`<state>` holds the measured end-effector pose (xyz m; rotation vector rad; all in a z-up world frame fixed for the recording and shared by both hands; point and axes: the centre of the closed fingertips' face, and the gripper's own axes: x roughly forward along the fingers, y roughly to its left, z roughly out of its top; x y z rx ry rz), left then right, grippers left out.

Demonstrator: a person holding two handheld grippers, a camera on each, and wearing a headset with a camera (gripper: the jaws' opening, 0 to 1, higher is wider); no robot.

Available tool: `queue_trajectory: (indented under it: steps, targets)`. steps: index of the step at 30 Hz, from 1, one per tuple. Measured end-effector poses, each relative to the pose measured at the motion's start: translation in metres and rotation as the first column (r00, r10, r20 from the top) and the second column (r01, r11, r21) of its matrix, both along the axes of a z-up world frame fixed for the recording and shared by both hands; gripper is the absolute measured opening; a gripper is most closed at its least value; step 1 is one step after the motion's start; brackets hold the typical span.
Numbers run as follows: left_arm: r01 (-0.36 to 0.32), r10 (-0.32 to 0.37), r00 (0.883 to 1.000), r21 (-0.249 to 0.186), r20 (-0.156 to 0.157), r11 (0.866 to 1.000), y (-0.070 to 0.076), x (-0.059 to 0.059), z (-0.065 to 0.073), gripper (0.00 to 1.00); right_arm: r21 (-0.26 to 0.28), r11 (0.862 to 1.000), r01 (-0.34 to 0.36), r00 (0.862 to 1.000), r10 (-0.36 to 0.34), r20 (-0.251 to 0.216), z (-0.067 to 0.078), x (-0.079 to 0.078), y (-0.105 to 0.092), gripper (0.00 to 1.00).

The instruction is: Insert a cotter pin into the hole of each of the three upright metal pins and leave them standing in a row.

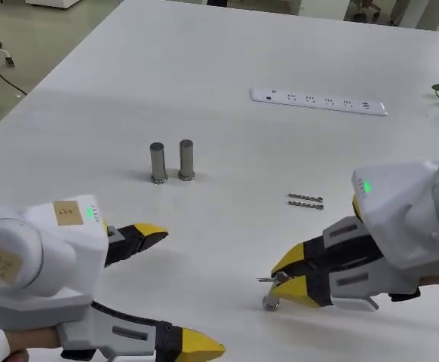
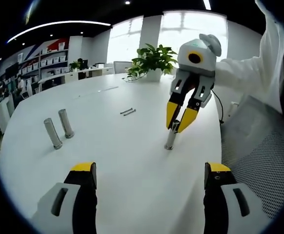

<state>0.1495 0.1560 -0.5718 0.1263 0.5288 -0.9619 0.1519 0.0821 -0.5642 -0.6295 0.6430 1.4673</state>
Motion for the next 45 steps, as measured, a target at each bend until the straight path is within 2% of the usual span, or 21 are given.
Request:
queue_trajectory:
  steps: [3, 5, 8, 11, 13, 20, 27, 31, 35, 45]
  targets:
    - [-0.011, 0.011, 1.000, -0.001, -0.002, 1.000, 0.002, -0.001, -0.001, 0.91, -0.001, 1.000, 0.005, 1.000, -0.005, -0.001, 0.000, 0.000, 0.000, 0.04]
    - [-0.021, 0.021, 1.000, 0.002, 0.010, 1.000, 0.004, 0.001, -0.001, 0.90, -0.006, 1.000, 0.009, 1.000, -0.009, 0.003, 0.000, 0.001, 0.001, 0.04]
    - [-0.030, 0.030, 1.000, 0.005, 0.007, 1.000, 0.006, 0.000, -0.002, 0.90, -0.020, 1.000, 0.009, 1.000, -0.009, 0.004, 0.000, 0.004, 0.003, 0.04]
    - [-0.049, 0.049, 0.999, -0.010, -0.001, 0.999, 0.009, 0.001, -0.002, 0.90, -0.010, 1.000, 0.020, 1.000, -0.020, -0.003, 0.003, 0.010, 0.007, 0.04]
    - [-0.082, 0.082, 0.997, -0.032, -0.003, 0.996, 0.012, 0.004, 0.000, 0.89, 0.002, 1.000, 0.019, 1.000, -0.019, 0.013, 0.008, 0.017, 0.013, 0.04]
    - [-0.109, 0.109, 0.994, -0.037, -0.001, 0.993, 0.015, 0.008, 0.001, 0.89, 0.017, 1.000, 0.013, 0.999, -0.014, 0.040, 0.014, 0.041, 0.037, 0.04]
    - [-0.135, 0.136, 0.991, -0.043, 0.009, 0.990, 0.018, 0.013, 0.004, 0.90, 0.022, 0.999, 0.029, 0.998, -0.030, 0.048, 0.010, 0.061, 0.057, 0.04]
    - [-0.146, 0.147, 0.989, -0.045, 0.009, 0.988, 0.019, 0.014, 0.004, 0.90, 0.029, 0.998, 0.050, 0.998, -0.051, 0.033, 0.008, 0.066, 0.064, 0.04]
    - [-0.158, 0.159, 0.987, -0.054, 0.018, 0.986, 0.020, 0.015, 0.006, 0.90, 0.021, 0.999, 0.037, 0.999, -0.038, 0.035, 0.004, 0.066, 0.068, 0.04]
    - [-0.168, 0.169, 0.985, -0.061, 0.020, 0.984, 0.022, 0.016, 0.007, 0.89, 0.020, 0.998, 0.058, 0.998, -0.058, 0.029, 0.001, 0.071, 0.071, 0.04]
